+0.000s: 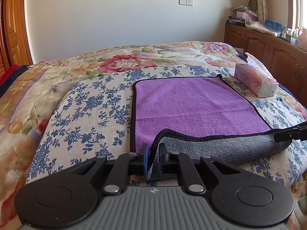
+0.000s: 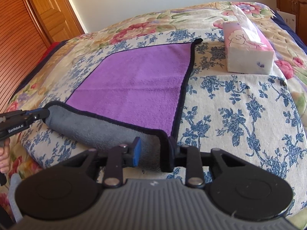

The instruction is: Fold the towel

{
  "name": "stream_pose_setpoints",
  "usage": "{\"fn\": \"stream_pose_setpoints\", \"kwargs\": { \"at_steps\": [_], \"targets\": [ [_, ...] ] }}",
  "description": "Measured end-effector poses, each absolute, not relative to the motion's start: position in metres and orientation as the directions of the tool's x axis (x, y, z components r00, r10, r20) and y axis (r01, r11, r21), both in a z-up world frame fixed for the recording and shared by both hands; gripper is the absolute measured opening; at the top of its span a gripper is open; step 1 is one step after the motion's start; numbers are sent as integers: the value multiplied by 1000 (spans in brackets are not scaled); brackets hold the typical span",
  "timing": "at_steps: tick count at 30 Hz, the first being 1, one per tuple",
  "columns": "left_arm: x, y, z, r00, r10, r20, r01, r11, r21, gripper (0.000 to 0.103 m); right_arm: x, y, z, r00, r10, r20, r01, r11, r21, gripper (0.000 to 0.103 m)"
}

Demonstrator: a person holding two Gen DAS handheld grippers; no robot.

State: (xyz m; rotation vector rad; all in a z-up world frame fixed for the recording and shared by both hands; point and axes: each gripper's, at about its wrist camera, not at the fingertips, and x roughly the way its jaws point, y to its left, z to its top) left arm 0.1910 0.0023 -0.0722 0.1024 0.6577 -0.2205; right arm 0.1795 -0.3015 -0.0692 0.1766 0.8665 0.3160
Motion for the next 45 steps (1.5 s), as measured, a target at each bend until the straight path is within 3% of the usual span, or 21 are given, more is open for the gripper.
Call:
{"fn": "stream_pose_setpoints", "kwargs": {
  "at_steps": [4,8,15,45],
  "targets": [
    [191,2,-72,769,-171,-616,235,972,24,13,180,-302,-69,599,353,-719,-206,935,288,29],
    [190,0,-73,770,-174,-614,239,971,25,11,179,-300,-67,603,345,-720,-216,939,269,10],
    [189,2,-71,773,-197,-603,250,968,4,6,178,-302,-61,637,331,-696,-212,943,255,4],
    [201,-3,-51,789,-245,-564,275,961,-33,6,180,-292,-29,733,349,-584,-289,937,198,4]
  ]
}}
